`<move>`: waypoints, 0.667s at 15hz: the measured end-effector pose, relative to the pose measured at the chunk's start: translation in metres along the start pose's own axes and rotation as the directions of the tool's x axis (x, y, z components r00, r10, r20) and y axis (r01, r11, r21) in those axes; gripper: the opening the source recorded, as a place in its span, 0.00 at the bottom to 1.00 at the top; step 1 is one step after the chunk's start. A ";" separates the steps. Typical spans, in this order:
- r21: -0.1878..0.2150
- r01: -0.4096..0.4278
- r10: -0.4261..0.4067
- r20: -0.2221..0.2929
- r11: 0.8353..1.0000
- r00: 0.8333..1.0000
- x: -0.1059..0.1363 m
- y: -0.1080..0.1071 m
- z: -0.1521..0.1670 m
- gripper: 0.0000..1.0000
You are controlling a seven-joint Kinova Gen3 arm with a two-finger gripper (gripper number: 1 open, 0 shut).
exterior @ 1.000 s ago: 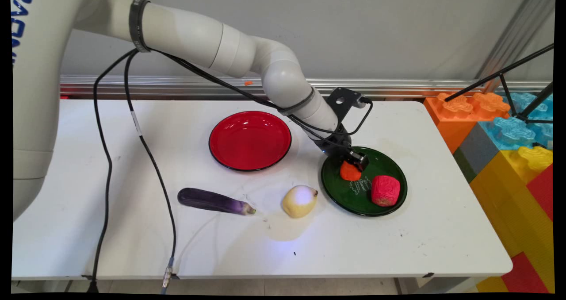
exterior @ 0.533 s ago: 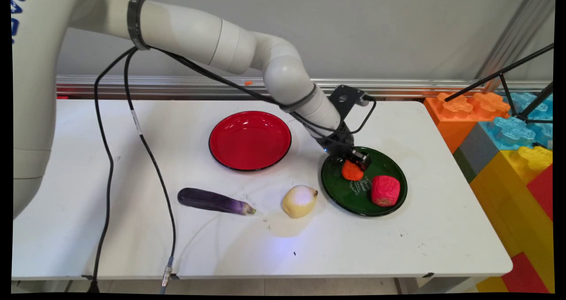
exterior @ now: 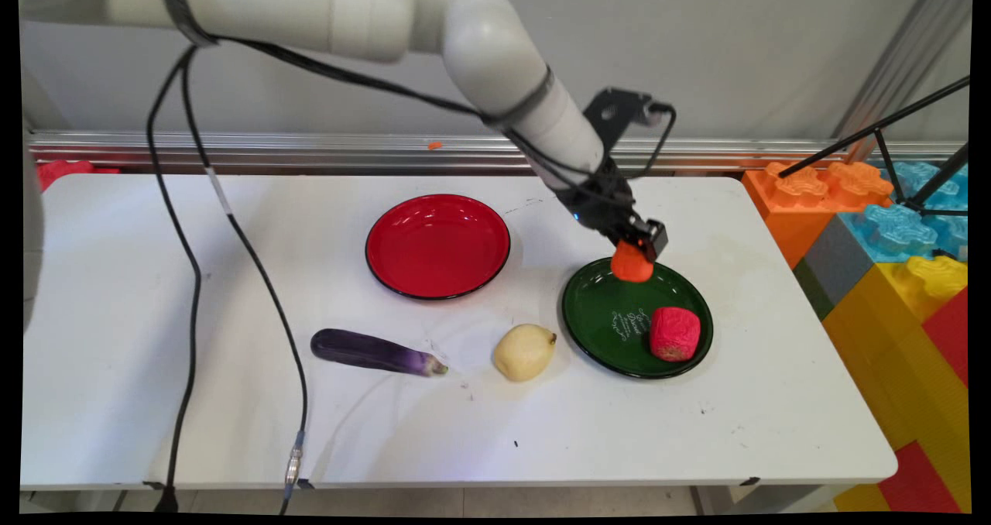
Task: Place the picked object on the table
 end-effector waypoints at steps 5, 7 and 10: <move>0.002 -0.058 0.058 0.025 0.998 0.998 -0.008 -0.009 -0.058 0.00; 0.009 -0.087 0.086 0.046 0.996 0.995 -0.018 -0.018 -0.073 0.00; 0.018 -0.130 0.128 0.089 0.991 0.988 -0.042 -0.034 -0.090 0.00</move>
